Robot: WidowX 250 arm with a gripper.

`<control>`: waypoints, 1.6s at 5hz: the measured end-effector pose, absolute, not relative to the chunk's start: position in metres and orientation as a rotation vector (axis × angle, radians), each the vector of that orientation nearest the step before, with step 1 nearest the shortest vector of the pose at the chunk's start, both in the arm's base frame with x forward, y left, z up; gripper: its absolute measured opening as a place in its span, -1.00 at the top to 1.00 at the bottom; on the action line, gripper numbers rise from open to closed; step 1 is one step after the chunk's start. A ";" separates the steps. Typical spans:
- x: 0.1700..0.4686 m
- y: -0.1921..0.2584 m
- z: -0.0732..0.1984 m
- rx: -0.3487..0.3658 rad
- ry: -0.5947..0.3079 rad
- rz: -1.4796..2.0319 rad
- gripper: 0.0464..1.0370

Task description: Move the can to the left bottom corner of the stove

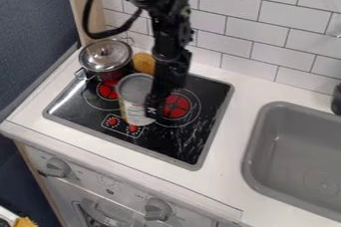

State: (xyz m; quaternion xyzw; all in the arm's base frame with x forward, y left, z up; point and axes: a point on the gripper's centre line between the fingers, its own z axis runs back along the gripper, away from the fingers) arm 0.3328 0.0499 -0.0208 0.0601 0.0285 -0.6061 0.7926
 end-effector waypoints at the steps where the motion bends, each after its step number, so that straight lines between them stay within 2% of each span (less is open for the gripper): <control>1: 0.330 0.068 -0.013 0.148 0.052 -1.258 -0.93; 6: 0.323 0.114 -0.008 0.156 0.088 -1.169 -0.93; 8: 0.304 0.128 -0.014 0.126 0.129 -1.112 -0.93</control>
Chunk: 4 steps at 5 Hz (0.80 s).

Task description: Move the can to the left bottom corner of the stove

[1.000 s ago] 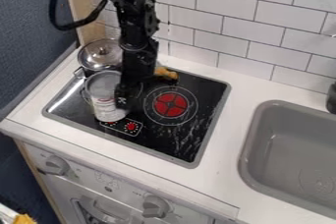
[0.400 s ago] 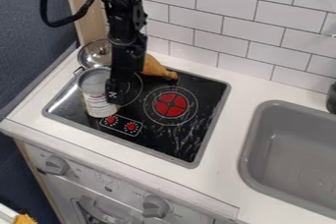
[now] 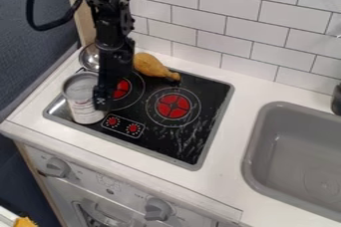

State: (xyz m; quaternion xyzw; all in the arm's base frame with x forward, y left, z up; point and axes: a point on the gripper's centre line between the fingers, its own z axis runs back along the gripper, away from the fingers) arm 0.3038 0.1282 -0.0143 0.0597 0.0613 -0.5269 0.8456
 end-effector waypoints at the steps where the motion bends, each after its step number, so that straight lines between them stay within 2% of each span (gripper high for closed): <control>1: 0.303 0.129 -0.014 0.116 0.125 -1.116 -0.93; 4: 0.323 0.115 0.035 0.215 0.042 -1.197 -0.93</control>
